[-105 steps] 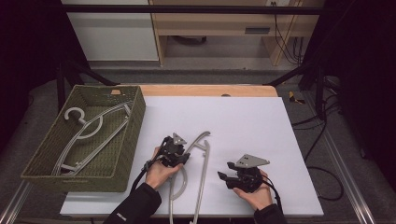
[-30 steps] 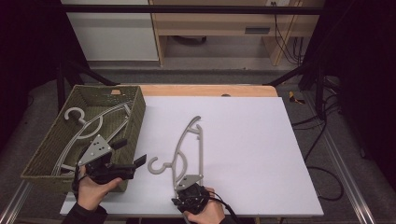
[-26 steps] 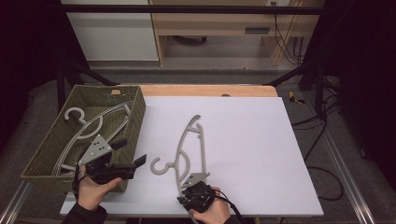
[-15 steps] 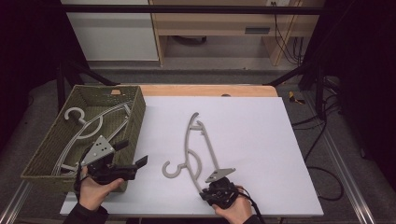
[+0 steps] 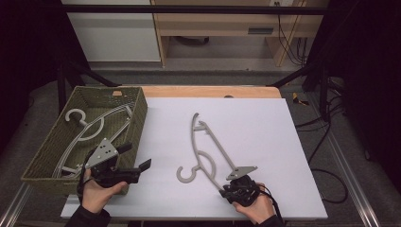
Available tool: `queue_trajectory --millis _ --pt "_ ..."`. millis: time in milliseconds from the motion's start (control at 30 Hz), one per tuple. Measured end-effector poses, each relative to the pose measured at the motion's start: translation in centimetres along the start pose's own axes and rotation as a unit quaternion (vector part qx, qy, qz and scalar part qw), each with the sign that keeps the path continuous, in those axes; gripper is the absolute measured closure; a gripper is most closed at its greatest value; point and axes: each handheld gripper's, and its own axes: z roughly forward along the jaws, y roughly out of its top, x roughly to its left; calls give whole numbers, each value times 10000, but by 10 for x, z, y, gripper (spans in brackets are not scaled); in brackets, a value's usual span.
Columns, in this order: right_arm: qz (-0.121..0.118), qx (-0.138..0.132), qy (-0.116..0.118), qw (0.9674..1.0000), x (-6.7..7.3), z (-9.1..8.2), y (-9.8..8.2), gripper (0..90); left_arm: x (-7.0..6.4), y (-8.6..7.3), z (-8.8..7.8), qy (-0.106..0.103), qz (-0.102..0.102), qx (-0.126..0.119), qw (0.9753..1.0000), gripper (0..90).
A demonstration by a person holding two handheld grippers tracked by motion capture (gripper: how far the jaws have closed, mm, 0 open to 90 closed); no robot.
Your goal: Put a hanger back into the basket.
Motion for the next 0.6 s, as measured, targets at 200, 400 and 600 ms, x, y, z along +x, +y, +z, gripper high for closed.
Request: queue_trajectory --millis 200,400,600 --pt "-245 337 -249 9988 7 13 25 678 -1 0 -1 -22 14 -8 10000 104" --pt "-163 573 -442 9972 3 21 27 728 0 0 -1 -31 6 -3 10000 104" --pt "-153 839 -450 9953 4 19 28 751 -2 -1 3 -56 35 58 10000 104"
